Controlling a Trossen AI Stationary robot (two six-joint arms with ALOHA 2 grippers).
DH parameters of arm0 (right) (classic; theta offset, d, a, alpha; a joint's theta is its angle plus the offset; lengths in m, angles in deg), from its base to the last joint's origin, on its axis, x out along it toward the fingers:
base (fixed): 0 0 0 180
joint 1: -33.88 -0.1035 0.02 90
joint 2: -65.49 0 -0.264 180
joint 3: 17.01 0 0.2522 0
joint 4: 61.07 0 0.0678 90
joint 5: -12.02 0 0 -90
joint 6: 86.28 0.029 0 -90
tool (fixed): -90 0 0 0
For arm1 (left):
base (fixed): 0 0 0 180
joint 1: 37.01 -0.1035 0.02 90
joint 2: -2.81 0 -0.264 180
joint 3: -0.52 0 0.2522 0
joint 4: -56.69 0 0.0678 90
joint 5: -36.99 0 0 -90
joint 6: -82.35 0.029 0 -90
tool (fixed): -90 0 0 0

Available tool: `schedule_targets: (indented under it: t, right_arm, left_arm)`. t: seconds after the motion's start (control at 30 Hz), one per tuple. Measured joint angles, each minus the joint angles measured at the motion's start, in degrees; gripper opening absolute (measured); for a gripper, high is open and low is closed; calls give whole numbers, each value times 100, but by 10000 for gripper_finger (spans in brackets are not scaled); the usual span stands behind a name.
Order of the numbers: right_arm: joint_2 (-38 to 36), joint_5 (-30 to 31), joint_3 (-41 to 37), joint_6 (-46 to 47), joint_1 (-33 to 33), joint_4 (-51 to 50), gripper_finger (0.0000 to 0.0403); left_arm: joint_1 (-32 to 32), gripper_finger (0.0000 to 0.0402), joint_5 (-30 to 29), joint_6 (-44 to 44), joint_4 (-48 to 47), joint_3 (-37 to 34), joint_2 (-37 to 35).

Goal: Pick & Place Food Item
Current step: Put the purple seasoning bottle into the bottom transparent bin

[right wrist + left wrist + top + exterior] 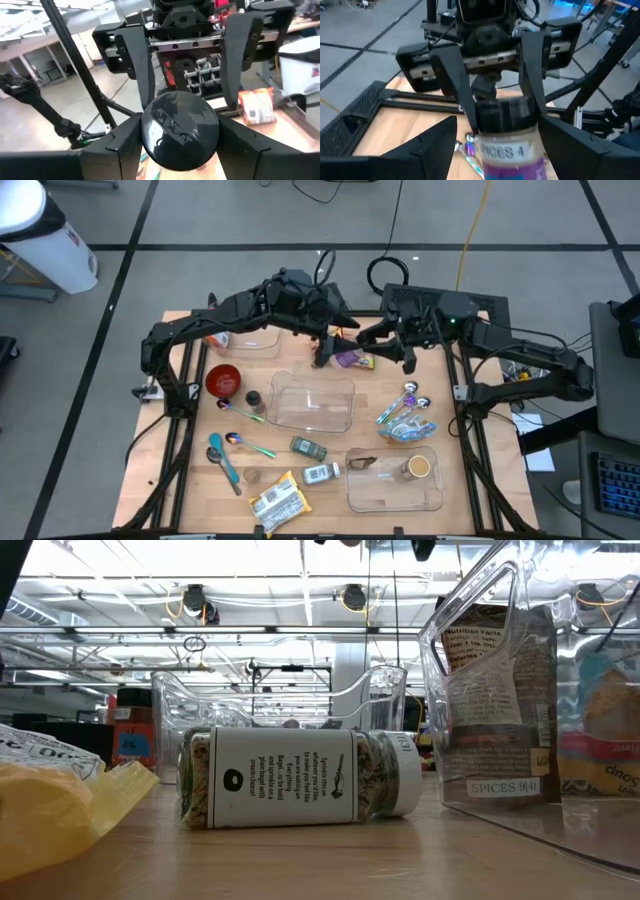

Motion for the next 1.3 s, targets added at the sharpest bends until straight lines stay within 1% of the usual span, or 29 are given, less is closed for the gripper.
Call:
schedule_targets:
  t: [0.13,0.27,0.57,0.87,0.97,1.3]
  right_arm:
    - [99,2,-2,-4,-74,-56,197]
    - [25,11,1,-4,-93,-19,197]
    - [-231,-137,9,20,-134,-220,197]
    - [-289,-94,16,-192,-800,-277,197]
    - [-289,155,16,-349,-1089,-408,197]
    - [-289,1229,20,-907,-2095,-1285,197]
  left_arm:
    - [-6,297,13,-13,-107,0,0]
    - [-44,303,8,15,-124,-2,-83]
    - [-166,291,-3,53,-132,-9,-632]
    - [-162,280,8,-47,-247,-9,-883]
    - [-146,281,8,-53,-303,-9,-890]
    - [-146,282,-27,-210,-320,-10,-887]
